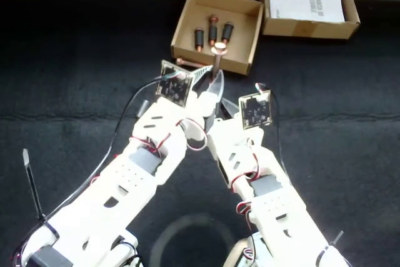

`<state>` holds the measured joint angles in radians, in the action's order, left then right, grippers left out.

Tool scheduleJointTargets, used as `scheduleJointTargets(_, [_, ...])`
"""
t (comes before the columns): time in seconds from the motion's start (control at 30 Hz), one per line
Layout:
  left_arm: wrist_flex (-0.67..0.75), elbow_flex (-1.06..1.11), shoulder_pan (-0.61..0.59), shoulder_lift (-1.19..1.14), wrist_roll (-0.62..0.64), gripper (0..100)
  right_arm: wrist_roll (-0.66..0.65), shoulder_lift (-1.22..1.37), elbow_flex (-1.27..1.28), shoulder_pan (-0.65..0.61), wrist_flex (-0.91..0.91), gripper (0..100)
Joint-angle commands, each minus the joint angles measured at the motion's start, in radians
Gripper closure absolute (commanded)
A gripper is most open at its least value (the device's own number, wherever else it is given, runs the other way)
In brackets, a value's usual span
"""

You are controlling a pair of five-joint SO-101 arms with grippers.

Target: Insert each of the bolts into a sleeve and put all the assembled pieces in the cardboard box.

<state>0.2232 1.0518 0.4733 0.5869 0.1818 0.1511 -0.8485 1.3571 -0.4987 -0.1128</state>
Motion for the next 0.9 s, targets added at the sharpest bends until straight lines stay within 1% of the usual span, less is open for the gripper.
scheduleJointTargets(0.0, [-0.043, -0.056, 0.022, -0.002, 0.003, 99, 0.003, -0.027, -0.018, -0.007, -0.015, 99.2])
scheduleJointTargets(0.4, [-0.055, -0.071, 0.038, -0.002, 0.017, 99, 0.003, -0.027, -0.015, -0.004, -0.015, 99.2])
scheduleJointTargets(0.53, [-0.16, -0.081, 0.031, -0.002, 0.11, 99, 0.003, -0.025, -0.008, -0.002, -0.015, 99.2])
scheduleJointTargets(0.67, [-0.204, -0.074, 0.036, -0.002, 0.123, 99, 0.003, -0.024, -0.012, -0.001, -0.015, 99.2])
scheduleJointTargets(0.87, [-0.207, -0.077, 0.038, -0.002, 0.121, 99, 0.003, -0.021, -0.015, 0.007, -0.015, 99.2])
